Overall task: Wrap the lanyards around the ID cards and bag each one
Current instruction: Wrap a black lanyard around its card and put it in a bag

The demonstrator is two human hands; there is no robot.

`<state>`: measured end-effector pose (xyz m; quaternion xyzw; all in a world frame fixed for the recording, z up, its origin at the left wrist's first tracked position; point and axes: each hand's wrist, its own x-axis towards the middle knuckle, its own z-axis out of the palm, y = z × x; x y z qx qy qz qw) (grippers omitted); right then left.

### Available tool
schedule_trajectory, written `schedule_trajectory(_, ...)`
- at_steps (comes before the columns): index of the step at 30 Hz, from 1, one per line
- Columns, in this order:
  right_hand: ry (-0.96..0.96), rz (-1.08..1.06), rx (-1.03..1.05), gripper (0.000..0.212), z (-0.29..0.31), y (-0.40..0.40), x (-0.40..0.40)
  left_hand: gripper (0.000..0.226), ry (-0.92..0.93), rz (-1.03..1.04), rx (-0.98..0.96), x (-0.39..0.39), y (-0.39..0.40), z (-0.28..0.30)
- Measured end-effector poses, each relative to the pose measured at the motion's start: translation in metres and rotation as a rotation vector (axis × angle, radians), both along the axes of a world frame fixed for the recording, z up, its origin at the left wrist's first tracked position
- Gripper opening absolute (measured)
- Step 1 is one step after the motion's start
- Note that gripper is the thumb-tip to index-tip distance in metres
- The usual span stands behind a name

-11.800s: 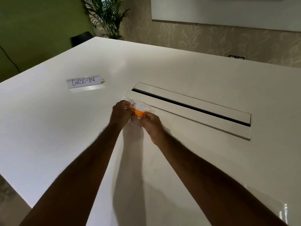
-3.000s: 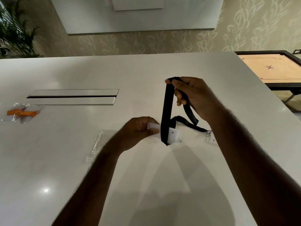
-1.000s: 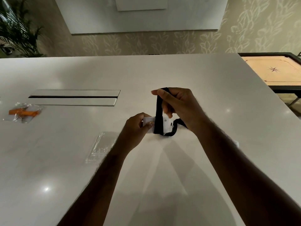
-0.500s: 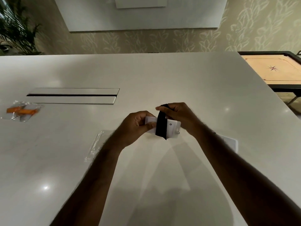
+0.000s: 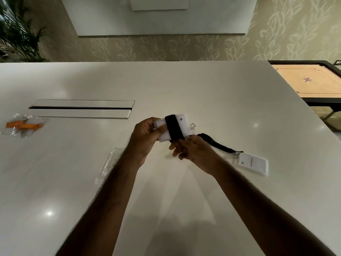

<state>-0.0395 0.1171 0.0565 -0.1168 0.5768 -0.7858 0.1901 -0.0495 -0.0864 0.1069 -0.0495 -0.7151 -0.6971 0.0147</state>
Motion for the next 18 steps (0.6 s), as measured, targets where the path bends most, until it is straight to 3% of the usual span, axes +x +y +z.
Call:
schedule_trajectory(4,0.016,0.009,0.047,0.020,-0.002,-0.001,0.003,0.018,-0.019,0.044,0.019,0.000,0.001,0.000)
schedule_trajectory(9,0.024,-0.057,0.121,0.042,-0.006,-0.005,0.008,0.020,-0.036,0.127,0.039,0.004,0.005,-0.002)
schedule_trajectory(14,0.043,-0.172,0.091,0.025,-0.003,-0.010,0.015,0.019,-0.030,0.203,0.066,0.003,0.007,-0.003)
schedule_trajectory(18,0.100,-0.208,0.195,0.020,0.005,-0.011,0.021,0.013,0.013,0.255,-0.015,-0.002,0.005,-0.009)
